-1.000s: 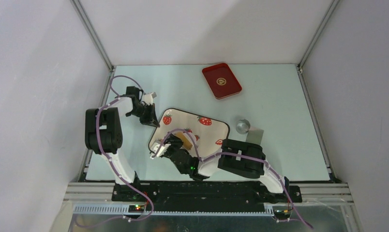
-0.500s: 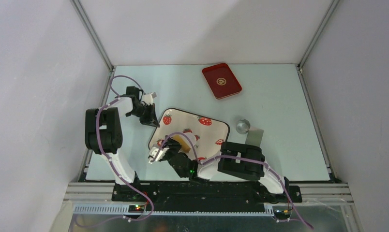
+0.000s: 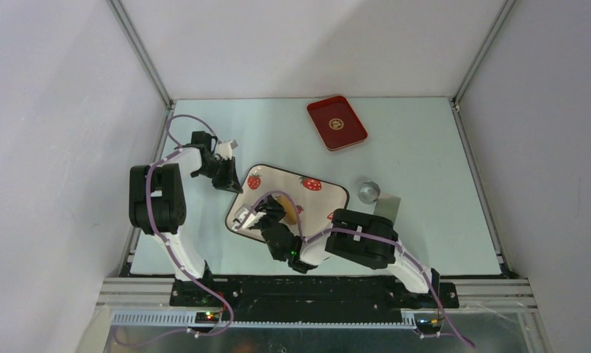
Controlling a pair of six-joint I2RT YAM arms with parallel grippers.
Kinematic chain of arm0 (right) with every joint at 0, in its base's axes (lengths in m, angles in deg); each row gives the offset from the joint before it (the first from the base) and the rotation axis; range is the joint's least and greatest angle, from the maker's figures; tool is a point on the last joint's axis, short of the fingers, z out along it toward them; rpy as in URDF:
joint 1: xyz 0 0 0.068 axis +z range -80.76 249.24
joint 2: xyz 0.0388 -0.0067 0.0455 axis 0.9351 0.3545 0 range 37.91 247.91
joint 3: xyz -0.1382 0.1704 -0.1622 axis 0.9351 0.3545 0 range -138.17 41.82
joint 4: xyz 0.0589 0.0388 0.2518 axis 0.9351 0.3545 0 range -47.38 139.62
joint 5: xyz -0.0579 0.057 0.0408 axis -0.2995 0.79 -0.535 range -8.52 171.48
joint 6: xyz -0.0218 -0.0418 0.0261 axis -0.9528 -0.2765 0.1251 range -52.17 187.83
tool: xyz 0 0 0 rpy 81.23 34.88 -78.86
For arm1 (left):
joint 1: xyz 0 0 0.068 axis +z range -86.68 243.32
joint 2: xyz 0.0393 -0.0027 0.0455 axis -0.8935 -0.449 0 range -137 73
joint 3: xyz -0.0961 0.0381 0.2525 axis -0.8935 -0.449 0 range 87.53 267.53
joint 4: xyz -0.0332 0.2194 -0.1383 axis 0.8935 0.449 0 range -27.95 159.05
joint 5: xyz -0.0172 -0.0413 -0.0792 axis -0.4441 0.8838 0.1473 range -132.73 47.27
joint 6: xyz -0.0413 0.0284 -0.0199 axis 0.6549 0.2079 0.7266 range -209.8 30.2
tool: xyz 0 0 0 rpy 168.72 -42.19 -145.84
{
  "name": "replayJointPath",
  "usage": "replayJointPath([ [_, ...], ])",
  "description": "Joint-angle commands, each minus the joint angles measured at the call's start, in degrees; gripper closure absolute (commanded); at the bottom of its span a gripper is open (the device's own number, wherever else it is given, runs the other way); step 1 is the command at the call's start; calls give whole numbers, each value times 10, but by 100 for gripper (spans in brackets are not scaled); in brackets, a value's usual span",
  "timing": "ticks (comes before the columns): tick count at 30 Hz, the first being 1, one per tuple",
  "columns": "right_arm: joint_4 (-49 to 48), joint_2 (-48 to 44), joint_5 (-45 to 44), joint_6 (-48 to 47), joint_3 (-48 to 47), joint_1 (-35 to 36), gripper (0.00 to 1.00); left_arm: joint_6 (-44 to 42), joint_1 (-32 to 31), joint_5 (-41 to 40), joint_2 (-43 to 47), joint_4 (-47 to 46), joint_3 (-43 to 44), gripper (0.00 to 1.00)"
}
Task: Roll out the dumpling wrappers from the dough
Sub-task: Flatten out the dough on the work surface.
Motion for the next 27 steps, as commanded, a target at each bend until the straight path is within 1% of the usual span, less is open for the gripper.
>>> replayJointPath([
  [1,-74,48,-60,-34,-6,-10,100,2,8,18,31,-18,4,100],
  [2,-89,53,-63,-38,-7,-11,100,2,8,19,31,-17,4,100],
  [4,-82,52,-67,-34,-7,-14,100,2,8,20,31,-17,5,100],
  [8,-32,31,-55,19,-7,-9,100,4,8,21,29,-18,4,100],
  [13,36,2,-27,82,-7,18,100,4,8,21,29,-17,4,100],
  [18,34,10,-20,80,-14,46,100,4,9,22,30,-17,4,100],
  [27,34,27,-31,76,-40,61,100,5,8,24,33,-17,4,100],
])
